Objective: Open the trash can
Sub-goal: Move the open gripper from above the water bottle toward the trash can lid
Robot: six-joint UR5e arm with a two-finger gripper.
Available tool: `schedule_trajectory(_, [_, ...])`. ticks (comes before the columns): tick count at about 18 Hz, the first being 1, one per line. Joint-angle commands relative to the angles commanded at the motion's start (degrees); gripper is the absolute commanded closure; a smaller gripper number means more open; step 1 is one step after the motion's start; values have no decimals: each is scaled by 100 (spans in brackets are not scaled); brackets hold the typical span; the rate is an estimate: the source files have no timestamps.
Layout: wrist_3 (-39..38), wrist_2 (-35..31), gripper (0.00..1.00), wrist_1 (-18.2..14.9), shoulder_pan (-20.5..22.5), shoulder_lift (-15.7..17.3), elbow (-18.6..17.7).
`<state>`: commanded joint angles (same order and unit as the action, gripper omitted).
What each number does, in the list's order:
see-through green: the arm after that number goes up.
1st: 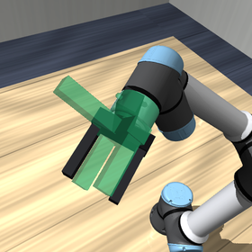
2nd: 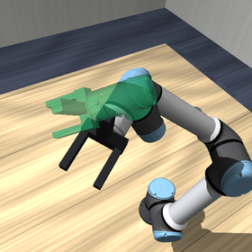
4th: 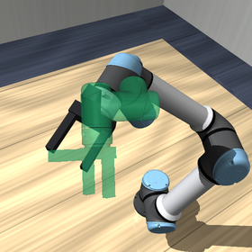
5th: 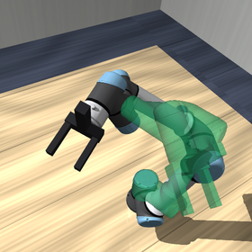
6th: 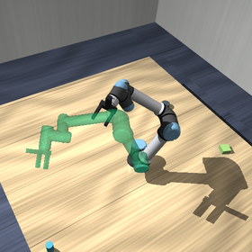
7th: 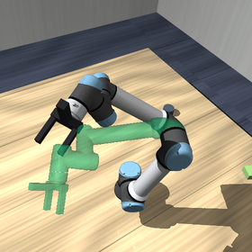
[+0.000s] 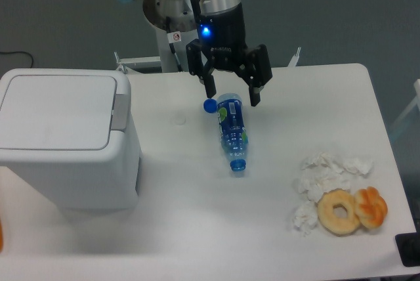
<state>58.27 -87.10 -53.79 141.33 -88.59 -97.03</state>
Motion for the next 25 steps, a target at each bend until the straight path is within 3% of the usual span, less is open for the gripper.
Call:
schedule_trajectory(10, [-122,333,0,35,0,-18,88])
schedule_trajectory(20, [-2555,1334,0,35,-35,-62,474])
schedule_trajectory(25, [-3084,1608,0,18,-123,-70,378])
